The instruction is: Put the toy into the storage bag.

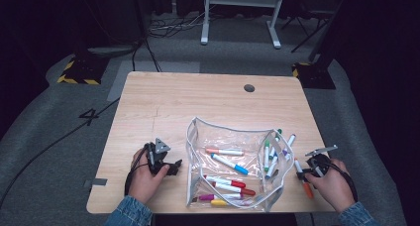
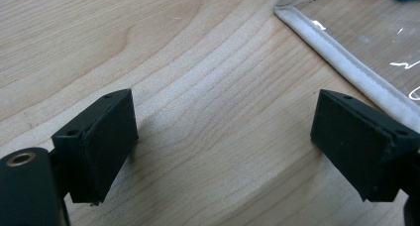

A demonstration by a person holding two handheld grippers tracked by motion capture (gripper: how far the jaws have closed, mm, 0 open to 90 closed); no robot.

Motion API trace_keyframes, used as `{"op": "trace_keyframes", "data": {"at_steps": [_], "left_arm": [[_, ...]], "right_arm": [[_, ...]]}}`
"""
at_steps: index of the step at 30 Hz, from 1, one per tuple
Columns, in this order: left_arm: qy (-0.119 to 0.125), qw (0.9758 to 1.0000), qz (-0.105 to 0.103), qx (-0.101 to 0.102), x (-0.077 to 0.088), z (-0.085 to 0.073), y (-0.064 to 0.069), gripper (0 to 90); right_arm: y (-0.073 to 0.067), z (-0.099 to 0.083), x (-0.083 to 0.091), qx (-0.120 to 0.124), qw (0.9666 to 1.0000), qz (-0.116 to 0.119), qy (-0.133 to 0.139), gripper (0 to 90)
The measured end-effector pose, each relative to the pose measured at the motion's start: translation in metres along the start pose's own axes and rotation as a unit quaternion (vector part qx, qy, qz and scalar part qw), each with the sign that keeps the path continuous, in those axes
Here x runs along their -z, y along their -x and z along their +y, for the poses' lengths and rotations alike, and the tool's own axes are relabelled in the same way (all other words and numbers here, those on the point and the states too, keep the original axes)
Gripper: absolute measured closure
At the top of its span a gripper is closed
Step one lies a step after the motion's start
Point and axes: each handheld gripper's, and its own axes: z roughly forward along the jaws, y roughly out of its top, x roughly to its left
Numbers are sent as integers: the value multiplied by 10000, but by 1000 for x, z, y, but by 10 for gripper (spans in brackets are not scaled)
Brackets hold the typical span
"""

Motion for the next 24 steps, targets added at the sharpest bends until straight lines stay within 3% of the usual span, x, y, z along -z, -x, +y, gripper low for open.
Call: {"op": "trace_keyframes", "data": {"at_steps": [1, 7, 10, 17, 24], "left_arm": [[-2, 10000, -7, 3, 0, 0, 0, 111], [-3, 10000, -5, -1, 0, 0, 0, 111], [-7, 10000, -7, -3, 0, 0, 0, 111], [0, 10000, -3, 4, 0, 0, 0, 111], [6, 10000, 26, 16, 0, 0, 0, 111]], "right_arm": [[1, 0, 1, -22, 10000, 11, -37, 767], [7, -1, 3, -161, 9997, 115, -128, 774], [9, 2, 9, -169, 9996, 227, -30, 774], [8, 18, 47, -127, 9985, 389, 351, 775], [-2, 38, 89, 142, 9958, 501, 751, 774]]}}
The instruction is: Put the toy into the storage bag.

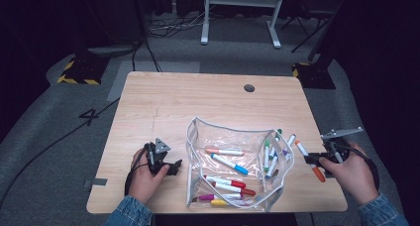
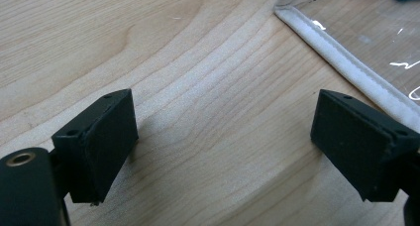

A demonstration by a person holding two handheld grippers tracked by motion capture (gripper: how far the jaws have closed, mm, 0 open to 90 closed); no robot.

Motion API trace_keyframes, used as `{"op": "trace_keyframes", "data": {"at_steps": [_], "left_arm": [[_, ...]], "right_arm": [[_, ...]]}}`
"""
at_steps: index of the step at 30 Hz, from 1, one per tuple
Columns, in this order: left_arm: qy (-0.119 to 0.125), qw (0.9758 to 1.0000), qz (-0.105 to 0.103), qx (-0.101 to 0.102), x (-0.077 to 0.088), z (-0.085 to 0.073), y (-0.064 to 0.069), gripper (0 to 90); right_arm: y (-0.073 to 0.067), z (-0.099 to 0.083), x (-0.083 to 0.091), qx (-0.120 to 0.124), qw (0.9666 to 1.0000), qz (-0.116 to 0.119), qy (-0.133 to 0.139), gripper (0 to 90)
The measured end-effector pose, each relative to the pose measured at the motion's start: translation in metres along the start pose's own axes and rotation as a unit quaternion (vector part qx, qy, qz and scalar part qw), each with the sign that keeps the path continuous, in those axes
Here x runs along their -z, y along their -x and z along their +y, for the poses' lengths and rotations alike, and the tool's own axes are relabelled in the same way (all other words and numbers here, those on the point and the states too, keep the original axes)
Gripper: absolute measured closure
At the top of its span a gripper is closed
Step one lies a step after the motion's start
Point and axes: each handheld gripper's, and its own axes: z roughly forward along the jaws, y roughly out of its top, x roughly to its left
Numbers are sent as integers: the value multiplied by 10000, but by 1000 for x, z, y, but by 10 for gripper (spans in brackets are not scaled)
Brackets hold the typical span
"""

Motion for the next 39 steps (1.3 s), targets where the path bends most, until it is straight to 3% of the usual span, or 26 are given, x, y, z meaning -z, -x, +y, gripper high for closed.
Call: {"op": "trace_keyframes", "data": {"at_steps": [8, 16, 20, 27, 39], "left_arm": [[4, 10000, -5, 1, 0, 0, 0, 111], [-8, 10000, -4, -18, 0, 0, 0, 111], [-7, 10000, -5, -18, 0, 0, 0, 111], [-4, 10000, -7, -13, 0, 0, 0, 111], [-3, 10000, -6, -21, 0, 0, 0, 111]], "right_arm": [[-19, 33, 32, 391, 9988, 182, 245, 774], [-47, 60, 49, 883, 9949, 311, 377, 774], [-61, 73, 51, 1185, 9917, 349, 367, 774], [-92, 91, 48, 1611, 9842, 647, 349, 774], [-143, 110, 16, 2222, 9684, 1128, 71, 774]]}}
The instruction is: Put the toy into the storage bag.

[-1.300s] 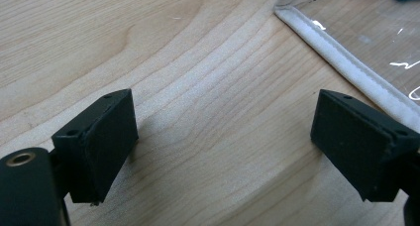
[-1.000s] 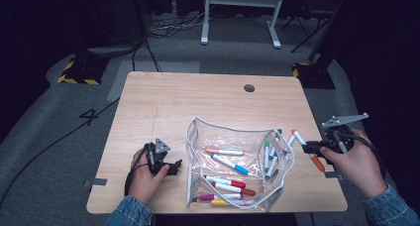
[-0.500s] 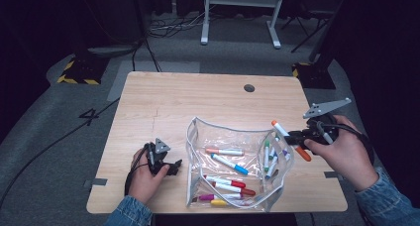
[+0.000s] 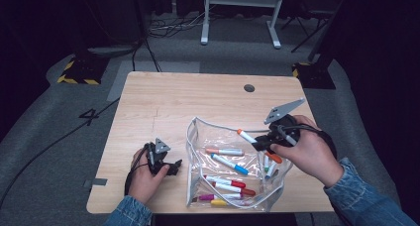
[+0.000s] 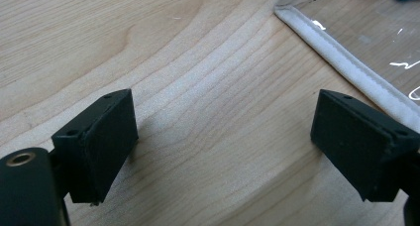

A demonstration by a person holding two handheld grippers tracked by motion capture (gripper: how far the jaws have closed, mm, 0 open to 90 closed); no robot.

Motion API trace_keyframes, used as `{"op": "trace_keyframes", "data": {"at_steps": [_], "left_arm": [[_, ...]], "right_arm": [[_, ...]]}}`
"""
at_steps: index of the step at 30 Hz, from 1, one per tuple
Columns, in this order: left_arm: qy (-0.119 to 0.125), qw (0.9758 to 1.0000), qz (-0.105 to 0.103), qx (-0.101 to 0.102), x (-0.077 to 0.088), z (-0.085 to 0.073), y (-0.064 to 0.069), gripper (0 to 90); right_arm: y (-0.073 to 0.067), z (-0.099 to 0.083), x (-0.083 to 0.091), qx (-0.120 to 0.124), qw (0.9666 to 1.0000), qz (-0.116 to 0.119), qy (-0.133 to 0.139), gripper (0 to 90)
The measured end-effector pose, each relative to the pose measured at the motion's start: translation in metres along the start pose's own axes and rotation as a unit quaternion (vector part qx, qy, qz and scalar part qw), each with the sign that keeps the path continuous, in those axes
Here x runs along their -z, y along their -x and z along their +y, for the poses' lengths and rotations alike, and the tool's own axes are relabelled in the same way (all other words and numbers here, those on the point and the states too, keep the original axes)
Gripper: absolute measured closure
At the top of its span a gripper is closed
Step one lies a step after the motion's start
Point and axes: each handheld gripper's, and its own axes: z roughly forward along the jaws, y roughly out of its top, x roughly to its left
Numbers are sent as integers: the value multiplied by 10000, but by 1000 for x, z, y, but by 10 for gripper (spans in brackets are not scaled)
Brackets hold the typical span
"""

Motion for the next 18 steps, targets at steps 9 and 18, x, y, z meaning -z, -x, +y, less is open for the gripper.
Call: {"op": "trace_keyframes", "data": {"at_steps": [9, 18], "left_arm": [[0, 10000, 5, 2, 0, 0, 0, 111], [2, 10000, -1, 8, 0, 0, 0, 111]], "right_arm": [[-17, 13, -38, 290, 9981, 350, -411, 774], [-26, 18, -70, 648, 9912, 441, -1068, 774]]}}
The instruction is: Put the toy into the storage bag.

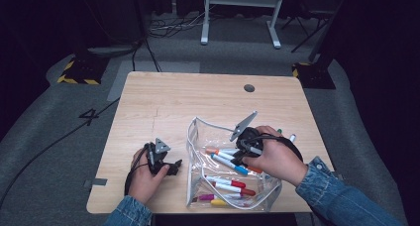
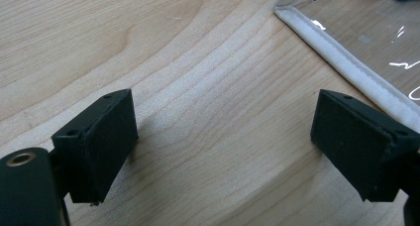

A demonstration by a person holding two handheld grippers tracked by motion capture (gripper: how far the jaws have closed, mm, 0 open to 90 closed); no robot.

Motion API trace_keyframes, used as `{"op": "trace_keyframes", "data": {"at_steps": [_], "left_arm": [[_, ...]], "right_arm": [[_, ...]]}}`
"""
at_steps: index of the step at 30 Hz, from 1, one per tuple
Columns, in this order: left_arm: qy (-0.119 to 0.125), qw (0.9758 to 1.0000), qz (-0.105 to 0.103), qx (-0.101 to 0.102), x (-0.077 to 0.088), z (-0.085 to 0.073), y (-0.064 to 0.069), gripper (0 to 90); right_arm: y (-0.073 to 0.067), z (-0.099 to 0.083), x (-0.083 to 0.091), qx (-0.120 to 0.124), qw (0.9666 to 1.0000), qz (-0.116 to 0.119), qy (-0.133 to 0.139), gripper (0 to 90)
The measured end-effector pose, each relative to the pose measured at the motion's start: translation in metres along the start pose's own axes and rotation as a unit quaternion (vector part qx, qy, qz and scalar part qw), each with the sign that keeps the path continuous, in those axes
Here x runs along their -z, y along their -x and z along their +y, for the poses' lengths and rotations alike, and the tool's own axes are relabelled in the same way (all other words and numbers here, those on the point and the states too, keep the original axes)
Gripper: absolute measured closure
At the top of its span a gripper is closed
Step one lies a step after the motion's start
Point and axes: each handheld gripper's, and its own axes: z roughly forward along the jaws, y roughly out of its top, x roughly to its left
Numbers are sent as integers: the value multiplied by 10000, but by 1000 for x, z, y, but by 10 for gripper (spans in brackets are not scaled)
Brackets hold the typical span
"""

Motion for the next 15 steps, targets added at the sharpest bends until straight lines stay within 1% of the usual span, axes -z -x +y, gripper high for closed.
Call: {"op": "trace_keyframes", "data": {"at_steps": [3, 5, 6, 7, 8, 11, 13, 15], "left_arm": [[1, 10000, -1, -4, 0, 0, 0, 111], [-5, 10000, 1, -6, 0, 0, 0, 111], [-4, 10000, 0, -5, 0, 0, 0, 111], [-6, 10000, 1, -7, 0, 0, 0, 111], [-4, 10000, 1, -5, 0, 0, 0, 111], [-5, 10000, 4, -6, 0, 0, 0, 111], [0, 10000, 3, -8, 0, 0, 0, 111], [-6, 10000, 0, -6, 0, 0, 0, 111]], "right_arm": [[-4, 5, -2, 163, 9998, -52, -115, 774], [-9, 9, -5, 267, 9993, -32, -240, 773], [-10, 11, -7, 369, 9989, -54, -290, 774], [-13, 13, -9, 373, 9986, -44, -371, 774], [-13, 14, -11, 453, 9979, -23, -464, 773], [-16, 19, -16, 579, 9963, -23, -641, 773], [-17, 22, -18, 599, 9958, -16, -688, 773], [-18, 25, -18, 658, 9957, -75, -649, 773]]}}
